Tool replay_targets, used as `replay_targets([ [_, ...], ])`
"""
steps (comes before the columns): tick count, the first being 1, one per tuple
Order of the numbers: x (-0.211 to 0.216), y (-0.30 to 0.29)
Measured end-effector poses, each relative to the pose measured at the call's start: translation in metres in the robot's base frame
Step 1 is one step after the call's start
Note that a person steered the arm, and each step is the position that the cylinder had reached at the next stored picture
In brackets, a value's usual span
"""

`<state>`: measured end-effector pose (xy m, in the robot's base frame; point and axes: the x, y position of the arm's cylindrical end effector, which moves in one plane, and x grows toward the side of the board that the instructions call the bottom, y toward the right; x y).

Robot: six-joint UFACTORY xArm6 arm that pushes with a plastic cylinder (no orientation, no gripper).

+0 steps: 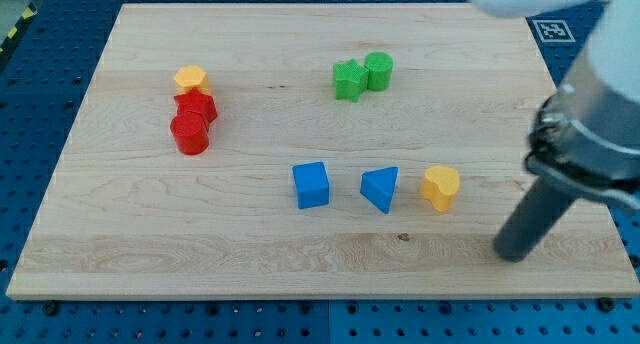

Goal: Slide the yellow heart to the center

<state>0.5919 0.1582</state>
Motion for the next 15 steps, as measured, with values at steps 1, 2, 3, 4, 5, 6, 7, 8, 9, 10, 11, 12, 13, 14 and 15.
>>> replay_targets([
  [1,0.000,-0.021],
  [2,-0.005,-0.021],
  [3,-0.021,-0.023],
  [4,-0.022,-0.025],
  [5,-0.022,-0.025],
  [6,-0.026,-0.028],
  [7,-0.029,-0.039],
  [8,-0.033,-0.055],
  [9,-0.038,-0.056],
  [10,-0.053,-0.056],
  [11,-0.065,-0.055],
  [12,-0.058,-0.039],
  [13,-0.052,-0.020],
  [14,-0.056,-0.014],
  [15,-0.067,-0.005],
])
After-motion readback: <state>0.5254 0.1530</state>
